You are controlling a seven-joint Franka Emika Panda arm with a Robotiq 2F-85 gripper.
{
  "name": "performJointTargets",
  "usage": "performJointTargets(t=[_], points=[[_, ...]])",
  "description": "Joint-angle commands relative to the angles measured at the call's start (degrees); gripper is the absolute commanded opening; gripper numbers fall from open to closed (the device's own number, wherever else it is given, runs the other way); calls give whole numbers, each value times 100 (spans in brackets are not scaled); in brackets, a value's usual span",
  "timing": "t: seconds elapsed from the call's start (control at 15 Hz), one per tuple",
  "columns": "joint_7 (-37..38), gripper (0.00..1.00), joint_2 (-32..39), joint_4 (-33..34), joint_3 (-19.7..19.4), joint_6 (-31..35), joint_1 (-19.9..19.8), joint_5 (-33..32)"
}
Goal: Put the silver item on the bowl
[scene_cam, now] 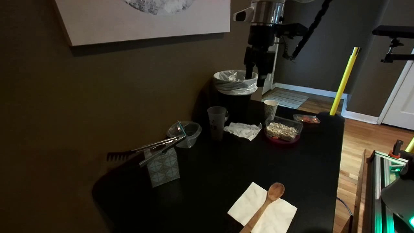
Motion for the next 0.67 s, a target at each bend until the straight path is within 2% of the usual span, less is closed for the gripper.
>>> performJointTargets(t=[0.0, 0.2, 0.6], points=[[-388, 100, 315, 225, 50, 28, 15, 161], [-944, 100, 1157, 931, 224, -44, 168, 260], [-1648, 100, 3076, 2873, 1017, -644, 177, -70]])
